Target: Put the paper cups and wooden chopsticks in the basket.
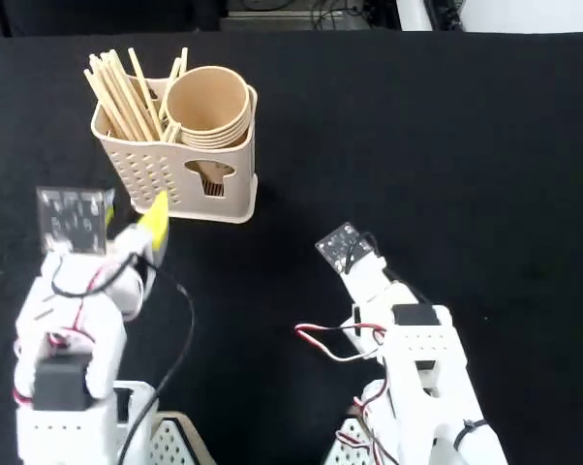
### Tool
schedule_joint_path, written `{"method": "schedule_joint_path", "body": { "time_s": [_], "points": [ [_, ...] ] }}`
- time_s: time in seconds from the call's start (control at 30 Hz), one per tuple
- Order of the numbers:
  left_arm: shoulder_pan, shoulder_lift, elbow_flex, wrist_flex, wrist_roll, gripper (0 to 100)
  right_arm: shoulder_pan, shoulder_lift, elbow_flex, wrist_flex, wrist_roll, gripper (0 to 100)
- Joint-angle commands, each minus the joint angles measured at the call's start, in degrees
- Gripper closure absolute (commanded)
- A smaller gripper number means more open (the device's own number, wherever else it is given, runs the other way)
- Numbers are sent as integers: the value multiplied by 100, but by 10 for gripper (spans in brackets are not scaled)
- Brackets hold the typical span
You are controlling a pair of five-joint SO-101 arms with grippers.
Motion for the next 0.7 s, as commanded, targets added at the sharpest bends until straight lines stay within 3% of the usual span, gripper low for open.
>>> {"method": "schedule_joint_path", "body": {
  "time_s": [0.0,0.17,0.37,0.5,0.67],
  "points": [
    [-725,-1530,1209,0,-62,776,97,22,57,-211,-44,976],
    [-1297,-1116,1780,-18,-62,776,97,22,66,-202,-26,976],
    [-1297,-1398,3011,35,-62,777,88,22,66,-202,-18,976],
    [-1288,-1451,2958,862,-53,777,88,22,66,-202,-18,976],
    [-1279,-1442,2941,1257,-158,777,88,22,66,-202,-18,976]
  ]
}}
